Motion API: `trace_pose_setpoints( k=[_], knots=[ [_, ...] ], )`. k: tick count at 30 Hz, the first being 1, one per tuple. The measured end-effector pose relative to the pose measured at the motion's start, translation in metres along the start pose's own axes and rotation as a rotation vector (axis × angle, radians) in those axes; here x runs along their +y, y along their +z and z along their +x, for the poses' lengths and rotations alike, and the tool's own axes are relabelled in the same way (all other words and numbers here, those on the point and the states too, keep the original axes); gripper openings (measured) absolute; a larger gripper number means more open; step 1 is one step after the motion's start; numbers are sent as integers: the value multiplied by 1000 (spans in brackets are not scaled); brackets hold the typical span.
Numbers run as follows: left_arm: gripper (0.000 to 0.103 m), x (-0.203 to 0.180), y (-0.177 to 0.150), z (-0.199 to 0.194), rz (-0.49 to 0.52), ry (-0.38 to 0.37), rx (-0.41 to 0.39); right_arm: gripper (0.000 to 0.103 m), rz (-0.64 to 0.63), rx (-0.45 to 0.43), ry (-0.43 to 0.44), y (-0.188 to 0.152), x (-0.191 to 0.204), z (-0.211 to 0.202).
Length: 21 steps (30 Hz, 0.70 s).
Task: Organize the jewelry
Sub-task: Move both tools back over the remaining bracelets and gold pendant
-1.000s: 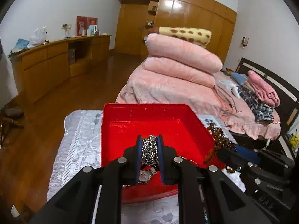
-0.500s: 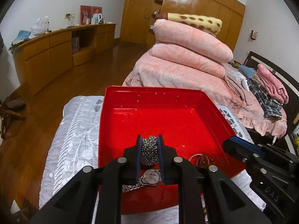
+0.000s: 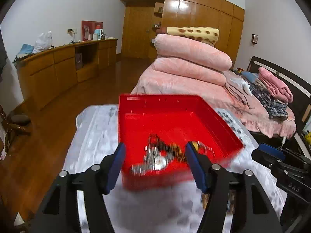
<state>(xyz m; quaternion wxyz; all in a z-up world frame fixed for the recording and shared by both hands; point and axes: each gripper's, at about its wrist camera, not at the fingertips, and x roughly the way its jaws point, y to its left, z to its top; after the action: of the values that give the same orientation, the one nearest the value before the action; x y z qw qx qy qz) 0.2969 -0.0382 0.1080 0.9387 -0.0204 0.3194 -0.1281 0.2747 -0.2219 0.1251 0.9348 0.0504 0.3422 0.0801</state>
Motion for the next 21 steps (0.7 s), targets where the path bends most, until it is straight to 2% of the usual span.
trace_pose_setpoints(
  k=[5,11,17,21],
  knots=[
    [70,-6,-41,-17,13,14,42,39,38,33,-37,-50,-13,-22],
    [71,-10,-79,-22,-20,36,100,39,38,91,-77,-95,-10,-27],
    [71,-19,-101,-23,-20,45,137,39,31,159,-65,-119,4,-15],
    [75,-21,-112,-25,-9,44,147,39,25,184,-80,-123,10,-8]
  ],
)
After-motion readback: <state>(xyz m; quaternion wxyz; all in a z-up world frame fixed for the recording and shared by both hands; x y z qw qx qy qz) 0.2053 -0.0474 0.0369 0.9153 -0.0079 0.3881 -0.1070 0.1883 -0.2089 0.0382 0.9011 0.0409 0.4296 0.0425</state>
